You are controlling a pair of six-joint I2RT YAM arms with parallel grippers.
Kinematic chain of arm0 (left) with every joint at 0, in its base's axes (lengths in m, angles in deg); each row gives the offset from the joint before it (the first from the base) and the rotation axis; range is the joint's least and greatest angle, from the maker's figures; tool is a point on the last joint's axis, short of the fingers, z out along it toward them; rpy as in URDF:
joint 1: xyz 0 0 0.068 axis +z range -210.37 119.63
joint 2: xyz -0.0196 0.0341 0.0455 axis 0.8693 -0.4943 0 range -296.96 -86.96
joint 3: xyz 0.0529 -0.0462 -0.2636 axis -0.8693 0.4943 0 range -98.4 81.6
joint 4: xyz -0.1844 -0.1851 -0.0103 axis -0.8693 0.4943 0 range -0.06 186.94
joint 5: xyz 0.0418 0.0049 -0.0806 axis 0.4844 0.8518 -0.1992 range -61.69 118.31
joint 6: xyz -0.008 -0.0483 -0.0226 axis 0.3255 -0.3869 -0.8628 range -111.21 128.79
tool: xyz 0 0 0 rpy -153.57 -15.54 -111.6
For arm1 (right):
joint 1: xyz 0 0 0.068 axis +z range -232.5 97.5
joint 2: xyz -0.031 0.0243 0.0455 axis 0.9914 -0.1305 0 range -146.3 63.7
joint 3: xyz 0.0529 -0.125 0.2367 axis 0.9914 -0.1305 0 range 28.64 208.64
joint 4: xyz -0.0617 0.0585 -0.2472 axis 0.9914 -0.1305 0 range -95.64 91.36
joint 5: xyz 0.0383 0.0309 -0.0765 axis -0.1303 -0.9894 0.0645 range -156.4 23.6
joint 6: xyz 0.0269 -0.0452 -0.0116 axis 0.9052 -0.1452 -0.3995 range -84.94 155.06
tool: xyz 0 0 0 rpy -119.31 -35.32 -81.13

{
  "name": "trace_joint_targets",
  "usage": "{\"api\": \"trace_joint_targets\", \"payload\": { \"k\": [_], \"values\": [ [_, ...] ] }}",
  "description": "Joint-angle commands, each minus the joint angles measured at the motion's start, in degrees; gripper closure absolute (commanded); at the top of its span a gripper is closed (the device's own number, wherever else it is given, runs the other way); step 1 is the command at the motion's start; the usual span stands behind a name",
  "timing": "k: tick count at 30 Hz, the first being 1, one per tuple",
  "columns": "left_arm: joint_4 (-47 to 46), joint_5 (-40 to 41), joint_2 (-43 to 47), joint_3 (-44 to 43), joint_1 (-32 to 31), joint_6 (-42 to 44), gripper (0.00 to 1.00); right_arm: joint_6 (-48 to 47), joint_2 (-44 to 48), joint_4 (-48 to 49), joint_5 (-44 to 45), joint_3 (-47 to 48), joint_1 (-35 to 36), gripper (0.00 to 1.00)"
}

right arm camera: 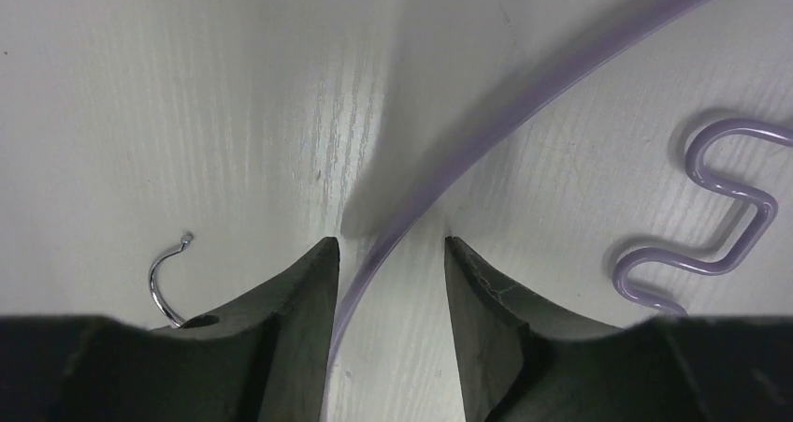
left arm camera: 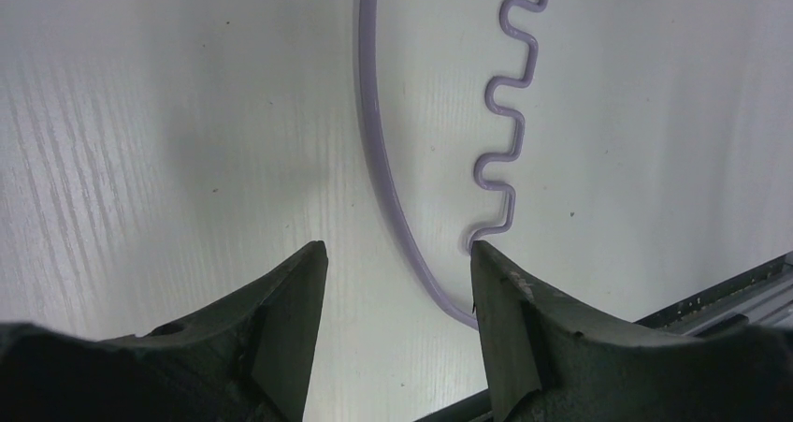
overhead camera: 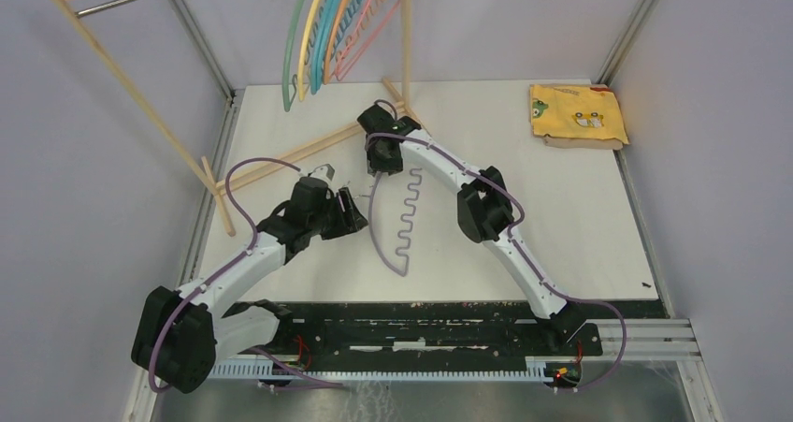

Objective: Organize the hangers

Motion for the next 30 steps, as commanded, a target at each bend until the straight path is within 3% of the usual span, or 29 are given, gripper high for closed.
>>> {"api": "trace_joint_targets", "payload": {
  "k": [1,3,7,10,11,14,17,24,30],
  "values": [
    [1.33,-0.84,2.06,-2.59,-0.21,4.53,0.35,0.47,-2.40,-0.61,2.92,2.61,0.70,0.47],
    [1.94,-0.73,2.58,-2.65,-0.21,5.08,0.35,-0.03,-2.92,-1.79,3.48,2.39,0.79,0.49],
    [2.94,-0.43,4.00,-2.62,-0.26,5.79,0.35,-0.99,-2.48,-3.25,3.23,-0.58,0.76,0.63],
    [2.76,-0.36,5.09,-2.12,-0.27,5.93,0.35,1.91,0.13,-0.43,-0.67,-6.86,-0.12,0.95],
    [2.48,-0.42,5.43,-1.82,-0.20,5.93,0.35,3.70,1.47,1.55,-2.60,-9.11,-0.55,0.99],
    [0.97,-0.67,6.09,-0.75,-0.11,5.96,0.35,13.29,8.09,15.85,-13.44,-21.13,-2.96,0.99],
    [-0.72,-1.33,6.07,0.29,-0.13,5.60,0.35,22.01,13.23,27.66,-18.60,-29.73,-4.63,0.99],
    [-4.66,-1.97,5.50,0.82,-0.16,4.04,0.35,33.61,17.96,38.91,-25.30,-34.57,-6.17,0.99],
    [-7.66,-1.59,5.53,2.26,-0.14,1.91,0.36,36.44,20.63,42.39,-26.56,-38.20,-6.33,0.99]
  ]
}}
